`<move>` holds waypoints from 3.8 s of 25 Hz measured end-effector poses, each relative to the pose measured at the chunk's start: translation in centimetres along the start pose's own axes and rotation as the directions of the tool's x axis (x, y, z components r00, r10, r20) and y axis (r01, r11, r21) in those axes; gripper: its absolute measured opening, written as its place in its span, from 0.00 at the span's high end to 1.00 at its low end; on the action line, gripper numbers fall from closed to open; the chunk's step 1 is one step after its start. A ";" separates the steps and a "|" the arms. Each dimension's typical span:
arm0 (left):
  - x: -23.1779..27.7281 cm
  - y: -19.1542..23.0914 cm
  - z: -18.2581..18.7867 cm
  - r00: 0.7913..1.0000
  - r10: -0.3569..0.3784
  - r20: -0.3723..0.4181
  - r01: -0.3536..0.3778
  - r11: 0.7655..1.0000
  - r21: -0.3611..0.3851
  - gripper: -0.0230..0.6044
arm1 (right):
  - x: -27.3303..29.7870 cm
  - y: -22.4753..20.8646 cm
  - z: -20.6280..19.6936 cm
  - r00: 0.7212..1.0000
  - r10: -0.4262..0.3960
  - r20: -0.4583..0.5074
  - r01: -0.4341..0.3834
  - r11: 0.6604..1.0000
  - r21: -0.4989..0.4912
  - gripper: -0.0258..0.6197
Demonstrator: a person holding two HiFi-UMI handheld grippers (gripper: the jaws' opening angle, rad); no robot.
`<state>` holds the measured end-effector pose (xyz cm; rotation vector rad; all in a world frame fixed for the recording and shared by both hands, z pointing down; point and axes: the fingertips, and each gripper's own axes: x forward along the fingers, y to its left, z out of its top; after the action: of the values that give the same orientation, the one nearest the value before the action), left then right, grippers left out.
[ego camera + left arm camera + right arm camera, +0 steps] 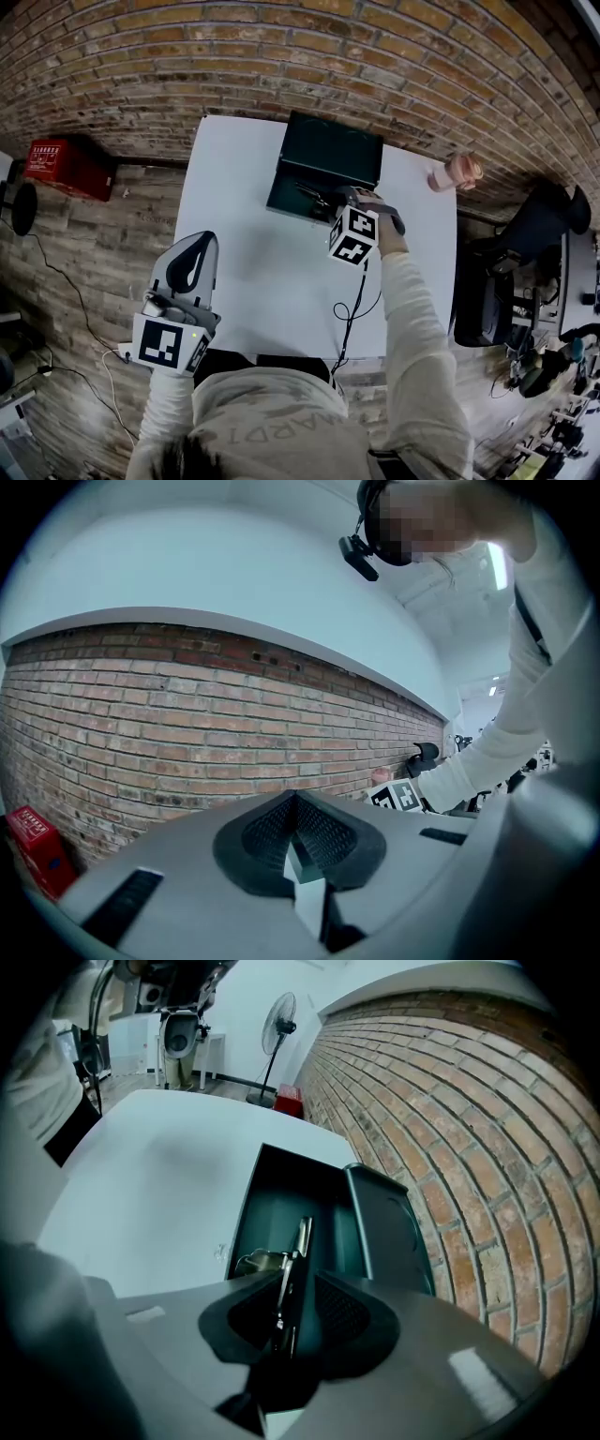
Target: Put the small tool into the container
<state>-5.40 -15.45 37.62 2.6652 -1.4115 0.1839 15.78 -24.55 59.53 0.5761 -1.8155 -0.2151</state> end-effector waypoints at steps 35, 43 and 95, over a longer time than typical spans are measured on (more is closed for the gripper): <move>-1.7 0.4 1.6 0.996 -0.082 0.036 0.081 0.997 0.018 0.95 | -6.9 0.8 3.2 0.971 -0.084 0.225 -0.043 0.862 0.504 0.95; -1.3 -0.4 2.8 0.987 -0.153 0.054 0.151 0.988 0.040 0.95 | -12.4 0.3 4.5 0.871 -0.360 0.334 0.010 0.693 0.721 0.95; -4.1 -5.7 6.4 0.867 -0.483 0.118 0.466 0.872 0.146 0.95 | -35.5 8.1 10.9 0.476 -0.866 0.154 0.263 0.308 0.914 0.95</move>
<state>-2.66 -10.03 30.37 3.0773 -0.7413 0.0118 11.11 -1.85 29.41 2.1887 -2.2093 -0.0812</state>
